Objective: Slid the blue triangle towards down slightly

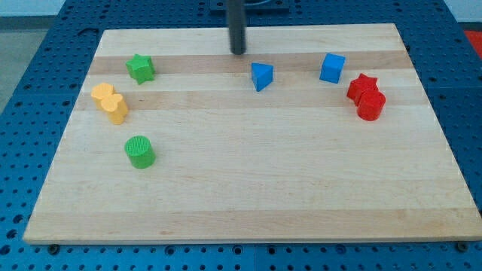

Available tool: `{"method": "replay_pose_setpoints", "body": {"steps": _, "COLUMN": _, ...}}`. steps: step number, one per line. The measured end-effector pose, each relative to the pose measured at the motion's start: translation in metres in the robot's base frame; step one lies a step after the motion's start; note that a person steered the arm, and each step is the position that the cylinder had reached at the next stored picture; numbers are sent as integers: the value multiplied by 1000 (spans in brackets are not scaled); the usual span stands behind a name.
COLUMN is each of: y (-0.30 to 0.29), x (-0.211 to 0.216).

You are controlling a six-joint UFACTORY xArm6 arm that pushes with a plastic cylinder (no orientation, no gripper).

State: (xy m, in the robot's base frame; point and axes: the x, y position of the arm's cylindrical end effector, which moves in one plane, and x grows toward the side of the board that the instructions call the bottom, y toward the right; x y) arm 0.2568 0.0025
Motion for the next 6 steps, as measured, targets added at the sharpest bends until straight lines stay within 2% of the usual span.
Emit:
{"method": "replay_pose_setpoints", "body": {"steps": 2, "y": 69, "x": 31}}
{"method": "replay_pose_setpoints", "body": {"steps": 3, "y": 66, "x": 51}}
{"method": "replay_pose_setpoints", "body": {"steps": 5, "y": 21, "x": 91}}
{"method": "replay_pose_setpoints", "body": {"steps": 6, "y": 7, "x": 87}}
